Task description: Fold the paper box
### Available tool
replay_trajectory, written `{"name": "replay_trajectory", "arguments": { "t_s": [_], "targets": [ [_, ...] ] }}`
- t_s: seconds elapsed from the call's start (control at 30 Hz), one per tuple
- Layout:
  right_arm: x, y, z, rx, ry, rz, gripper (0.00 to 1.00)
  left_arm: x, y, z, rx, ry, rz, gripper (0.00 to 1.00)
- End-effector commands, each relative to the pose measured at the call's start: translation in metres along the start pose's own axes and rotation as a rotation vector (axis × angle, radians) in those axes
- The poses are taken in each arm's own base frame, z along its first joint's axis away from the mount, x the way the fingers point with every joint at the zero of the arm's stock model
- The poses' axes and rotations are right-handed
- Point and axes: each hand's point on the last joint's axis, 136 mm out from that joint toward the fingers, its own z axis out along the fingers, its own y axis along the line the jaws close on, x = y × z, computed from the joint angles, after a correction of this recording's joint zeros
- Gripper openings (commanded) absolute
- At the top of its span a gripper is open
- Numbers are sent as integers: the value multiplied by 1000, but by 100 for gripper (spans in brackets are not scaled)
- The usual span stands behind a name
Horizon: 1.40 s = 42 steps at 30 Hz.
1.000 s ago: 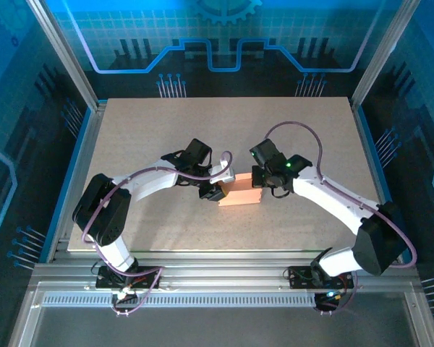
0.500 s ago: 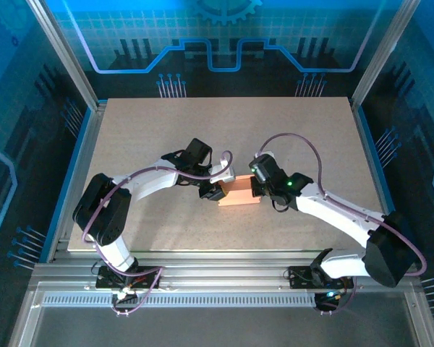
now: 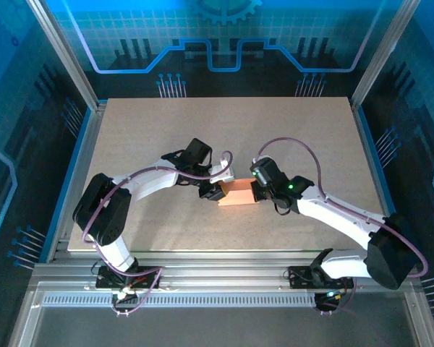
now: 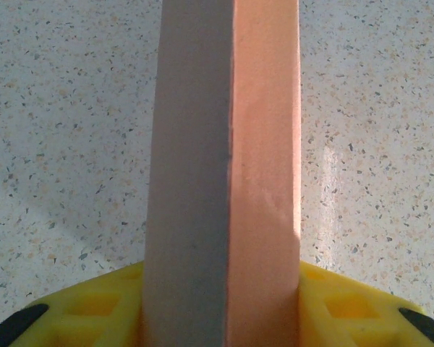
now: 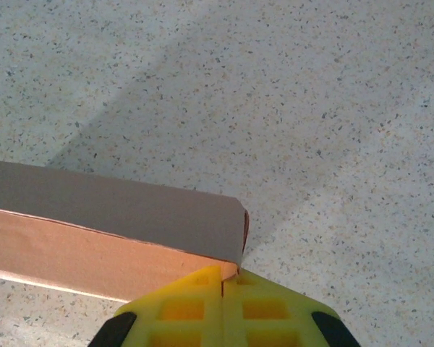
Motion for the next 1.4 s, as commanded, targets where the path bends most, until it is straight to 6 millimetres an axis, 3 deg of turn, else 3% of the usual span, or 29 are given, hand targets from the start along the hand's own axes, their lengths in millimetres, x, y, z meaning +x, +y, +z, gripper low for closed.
{"name": "replay_trajectory", "arguments": {
  "t_s": [0.0, 0.17, 0.47, 0.8, 1.0, 1.23, 1.37],
  "targets": [
    [1, 26, -3, -136, 25, -37, 0, 28, -13, 13, 45, 115, -36, 34],
    [24, 25, 13, -140, 48, -24, 0, 28, -14, 13, 49, 115, -32, 37],
    [22, 14, 13, -90, 0, 19, 0, 23, -16, 11, 46, 93, -4, 65],
    [23, 1, 12, -23, -9, 55, 0, -6, -2, -9, -86, -27, 36, 99],
    [25, -1, 13, -2, -3, 64, 0, -33, -7, -36, -140, -161, 73, 99],
    [24, -5, 13, 30, 10, 104, 0, -46, -18, -62, -192, -281, 75, 99],
    [24, -6, 13, 42, 23, 134, 0, -61, -25, -93, -263, -445, 32, 99]
  ]
}}
